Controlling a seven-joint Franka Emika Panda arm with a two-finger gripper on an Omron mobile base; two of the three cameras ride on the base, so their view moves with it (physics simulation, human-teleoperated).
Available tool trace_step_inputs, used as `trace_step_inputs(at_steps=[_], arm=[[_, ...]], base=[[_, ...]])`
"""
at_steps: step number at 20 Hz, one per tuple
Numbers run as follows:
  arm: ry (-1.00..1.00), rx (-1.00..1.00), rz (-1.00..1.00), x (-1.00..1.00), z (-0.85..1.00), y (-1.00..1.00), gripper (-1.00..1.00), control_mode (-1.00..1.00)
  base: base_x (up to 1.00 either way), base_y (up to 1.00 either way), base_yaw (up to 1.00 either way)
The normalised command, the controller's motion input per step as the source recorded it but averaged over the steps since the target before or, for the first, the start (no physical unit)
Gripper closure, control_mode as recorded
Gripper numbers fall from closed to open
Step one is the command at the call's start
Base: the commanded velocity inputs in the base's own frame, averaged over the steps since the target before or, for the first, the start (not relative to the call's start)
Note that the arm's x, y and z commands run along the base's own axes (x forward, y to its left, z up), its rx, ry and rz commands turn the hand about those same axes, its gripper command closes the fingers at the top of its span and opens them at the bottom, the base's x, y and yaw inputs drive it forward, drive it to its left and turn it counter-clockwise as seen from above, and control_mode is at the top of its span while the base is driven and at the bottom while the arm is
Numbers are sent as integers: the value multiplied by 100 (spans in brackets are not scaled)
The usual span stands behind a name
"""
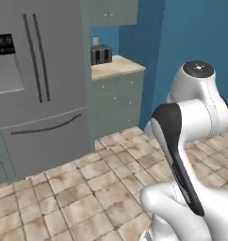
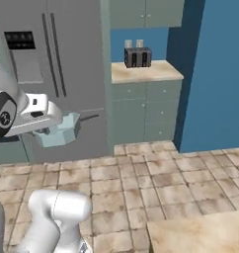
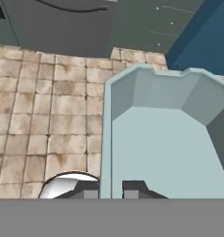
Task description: Retrieve the tupperware and aluminum foil from the cabinet and place them on the dining counter near the plate with bell pepper and kebab skewer to prepare for storing leftovers.
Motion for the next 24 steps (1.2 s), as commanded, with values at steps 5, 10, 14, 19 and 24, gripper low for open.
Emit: trace_step_inputs(at_steps=[5, 10, 14, 19, 24], arm=[[0, 0, 0, 0, 0, 0, 100, 100], [0, 0, 0, 0, 0, 0, 100, 100], [0, 0, 0, 0, 0, 0, 100, 100], [0, 0, 0, 0, 0, 0, 100, 100], [0, 0, 0, 0, 0, 0, 100, 100]], base=[[66, 0, -63], [85, 32, -57], [93, 45, -54], [82, 35, -59], [73, 27, -62]])
